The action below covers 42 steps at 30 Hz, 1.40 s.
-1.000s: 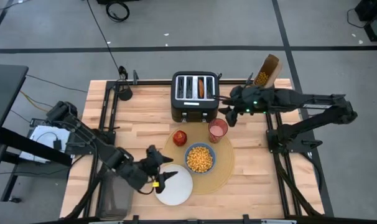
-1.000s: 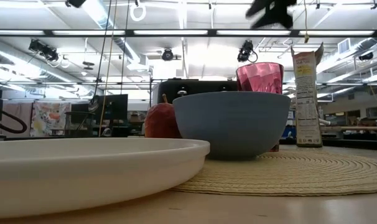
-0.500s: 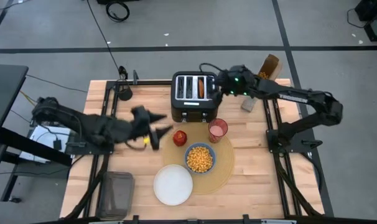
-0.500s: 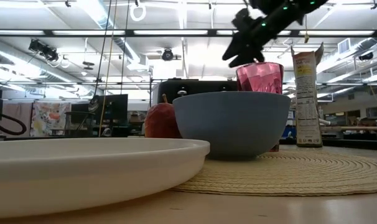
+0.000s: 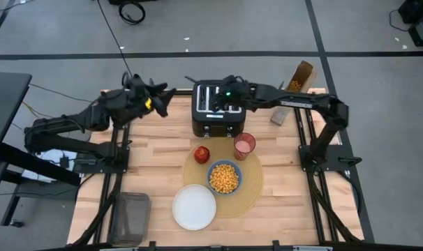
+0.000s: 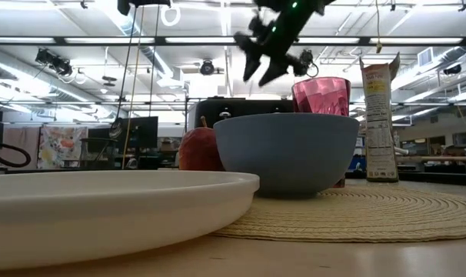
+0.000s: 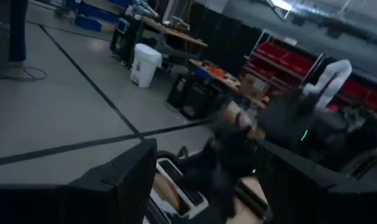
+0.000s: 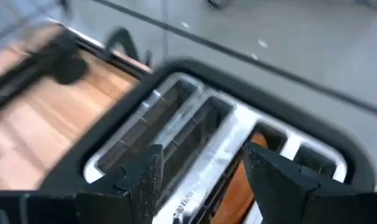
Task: Arrange a breakfast setting
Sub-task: Put the bread on the white plate
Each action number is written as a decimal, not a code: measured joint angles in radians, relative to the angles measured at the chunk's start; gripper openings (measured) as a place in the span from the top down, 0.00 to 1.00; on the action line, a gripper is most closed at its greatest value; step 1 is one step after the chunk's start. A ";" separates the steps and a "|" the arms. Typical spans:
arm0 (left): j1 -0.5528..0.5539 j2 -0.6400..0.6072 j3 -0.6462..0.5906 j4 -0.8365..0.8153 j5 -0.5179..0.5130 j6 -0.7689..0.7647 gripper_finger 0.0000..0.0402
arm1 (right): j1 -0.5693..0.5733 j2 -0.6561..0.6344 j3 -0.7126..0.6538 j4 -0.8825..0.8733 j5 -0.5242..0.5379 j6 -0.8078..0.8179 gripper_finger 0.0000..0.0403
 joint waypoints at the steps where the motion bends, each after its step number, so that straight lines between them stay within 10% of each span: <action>1: 0.020 -0.006 0.000 0.000 0.023 -0.004 0.33 | -0.002 0.024 0.012 -0.036 0.016 0.046 0.45; 16: 0.067 -0.018 0.000 -0.044 0.281 -0.024 0.33 | -0.051 0.133 0.032 -0.095 -0.021 0.181 0.62; 32: 0.064 -0.017 0.000 -0.095 0.317 -0.022 0.33 | -0.025 0.129 0.032 -0.189 0.012 0.170 0.66; 42: 0.064 -0.023 0.000 -0.095 0.317 -0.024 0.33 | -0.041 0.127 0.042 -0.177 0.033 0.149 0.91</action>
